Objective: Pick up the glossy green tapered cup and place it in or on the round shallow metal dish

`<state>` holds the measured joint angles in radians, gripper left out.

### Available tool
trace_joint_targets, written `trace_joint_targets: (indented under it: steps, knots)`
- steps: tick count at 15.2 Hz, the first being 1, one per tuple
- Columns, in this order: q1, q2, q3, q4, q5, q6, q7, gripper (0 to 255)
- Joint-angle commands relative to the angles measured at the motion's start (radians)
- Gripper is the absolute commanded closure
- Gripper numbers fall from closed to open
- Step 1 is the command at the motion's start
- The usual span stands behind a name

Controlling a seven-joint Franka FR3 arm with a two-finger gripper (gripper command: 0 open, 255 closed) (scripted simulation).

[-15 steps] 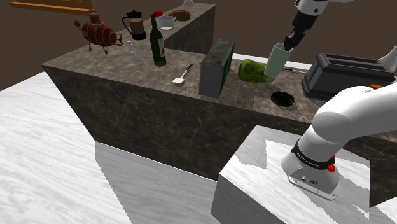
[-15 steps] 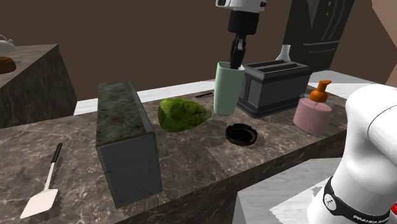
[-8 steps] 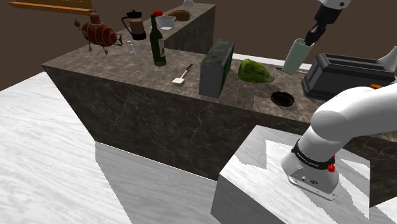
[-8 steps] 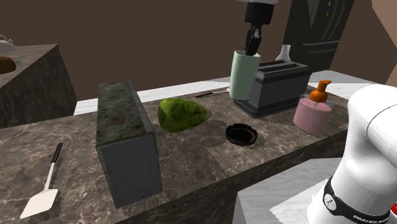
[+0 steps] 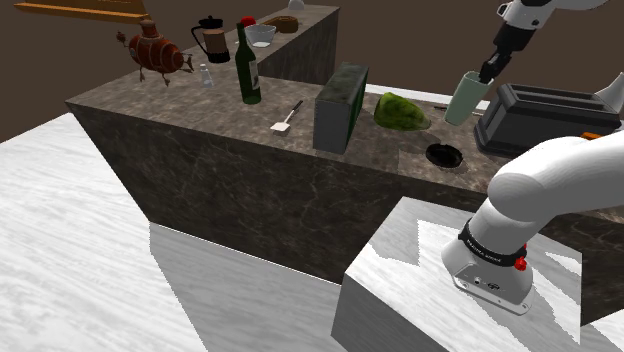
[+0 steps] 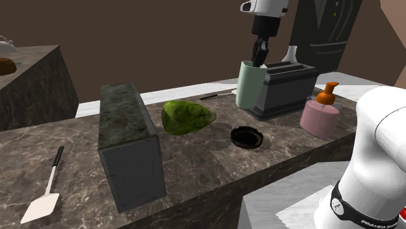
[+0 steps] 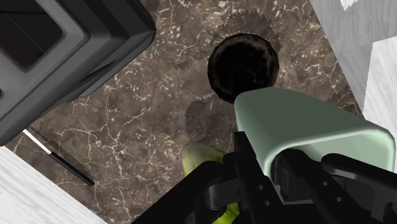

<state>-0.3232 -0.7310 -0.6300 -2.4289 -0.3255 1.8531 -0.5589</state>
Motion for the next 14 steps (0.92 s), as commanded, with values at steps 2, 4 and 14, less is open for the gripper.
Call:
trace_joint_targets:
  steps: [2, 4, 14]
  knots:
    - [-0.003, 0.004, -0.013, -0.037, -0.009, 0.041, 0.001, 255]
    - [-0.004, 0.008, -0.023, -0.059, -0.016, 0.069, 0.0, 255]
    - [-0.007, 0.049, -0.085, -0.167, -0.05, 0.219, -0.006, 255]
